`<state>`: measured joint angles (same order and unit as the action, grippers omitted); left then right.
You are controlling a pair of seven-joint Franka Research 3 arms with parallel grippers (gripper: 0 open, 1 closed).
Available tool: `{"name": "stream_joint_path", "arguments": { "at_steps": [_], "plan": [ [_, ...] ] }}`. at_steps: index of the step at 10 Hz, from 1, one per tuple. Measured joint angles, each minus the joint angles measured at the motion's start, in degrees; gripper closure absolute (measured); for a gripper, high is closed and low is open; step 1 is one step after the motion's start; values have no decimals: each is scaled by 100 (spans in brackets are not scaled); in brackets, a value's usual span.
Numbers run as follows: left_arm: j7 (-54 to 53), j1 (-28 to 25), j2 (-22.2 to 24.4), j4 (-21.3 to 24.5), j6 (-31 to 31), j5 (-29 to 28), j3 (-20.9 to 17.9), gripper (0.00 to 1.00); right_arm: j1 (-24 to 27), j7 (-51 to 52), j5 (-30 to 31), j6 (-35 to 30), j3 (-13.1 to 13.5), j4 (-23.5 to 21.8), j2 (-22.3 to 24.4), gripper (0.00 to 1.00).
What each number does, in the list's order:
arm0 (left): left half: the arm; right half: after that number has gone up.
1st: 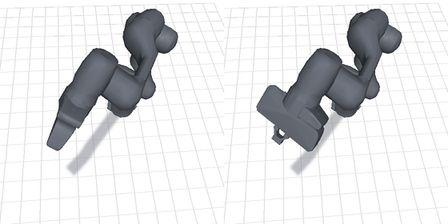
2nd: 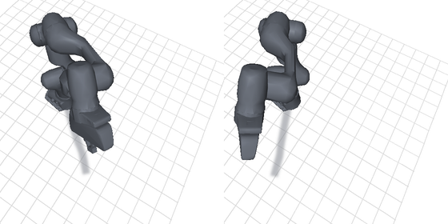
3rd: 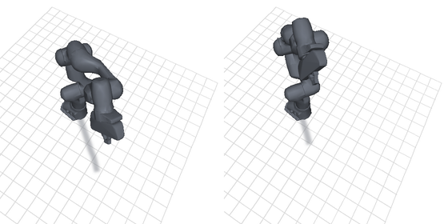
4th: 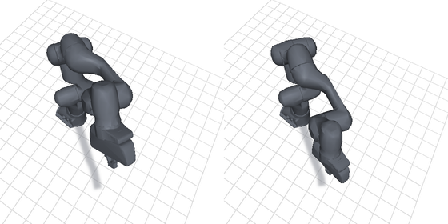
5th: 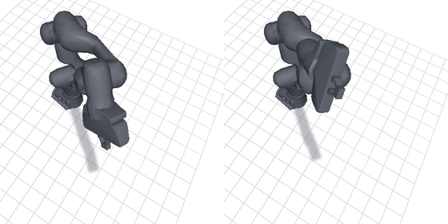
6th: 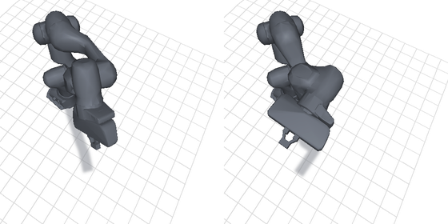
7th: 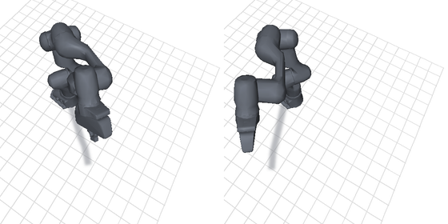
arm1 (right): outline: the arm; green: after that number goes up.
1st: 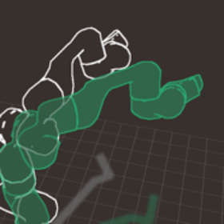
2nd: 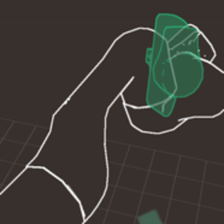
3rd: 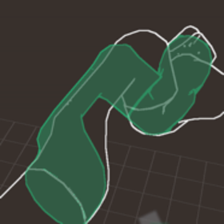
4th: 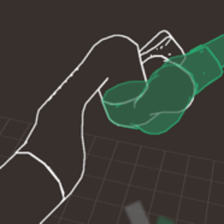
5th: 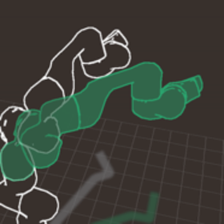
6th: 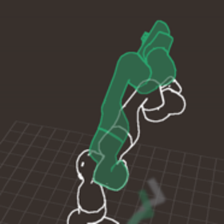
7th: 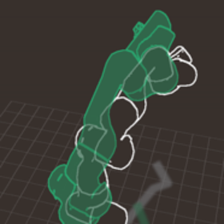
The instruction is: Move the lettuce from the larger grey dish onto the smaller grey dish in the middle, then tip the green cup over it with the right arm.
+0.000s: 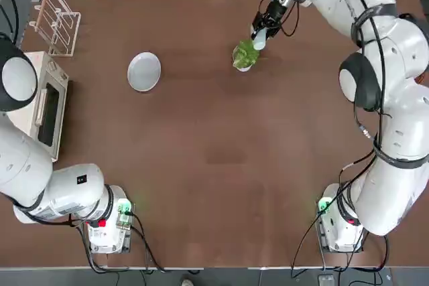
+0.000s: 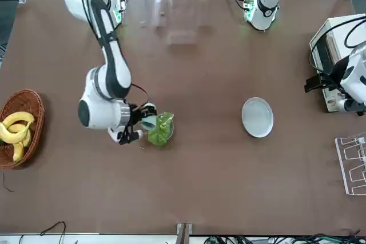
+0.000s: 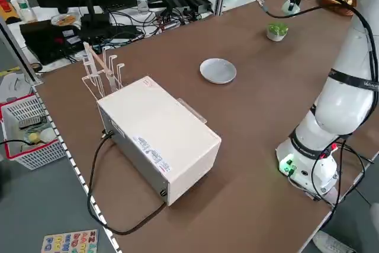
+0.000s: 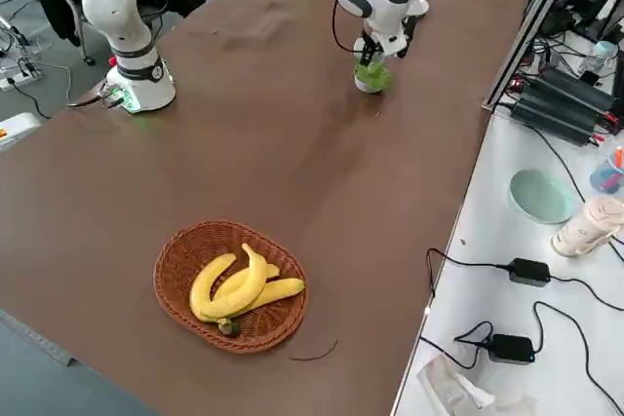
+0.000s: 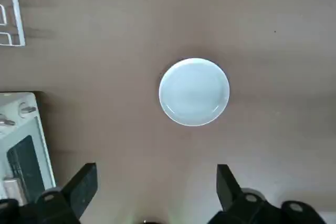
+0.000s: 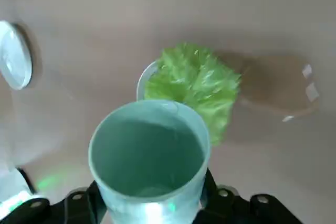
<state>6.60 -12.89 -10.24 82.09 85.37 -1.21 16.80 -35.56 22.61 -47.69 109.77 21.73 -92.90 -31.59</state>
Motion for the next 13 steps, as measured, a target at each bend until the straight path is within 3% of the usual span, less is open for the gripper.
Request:
{"name": "stream_joint_path", "arguments": {
  "at_steps": [3,6,8,11,13],
  "plan": [
    [2,13,196,-60,0,-29,46,0,222,2697,-2,25,565,-324,190,32],
    [2,9,207,-256,0,-29,36,0,648,5377,3,596,655,-1107,371,32],
    [1,5,205,-256,0,-29,19,0,804,6625,-107,987,645,-1742,590,32],
    [1,18,201,-254,-1,-29,29,0,855,8588,-1197,1399,509,-2496,792,32],
    [4,48,199,-254,-1,-29,42,0,1354,9704,-1857,1428,19,-2780,798,32]
  ]
}}
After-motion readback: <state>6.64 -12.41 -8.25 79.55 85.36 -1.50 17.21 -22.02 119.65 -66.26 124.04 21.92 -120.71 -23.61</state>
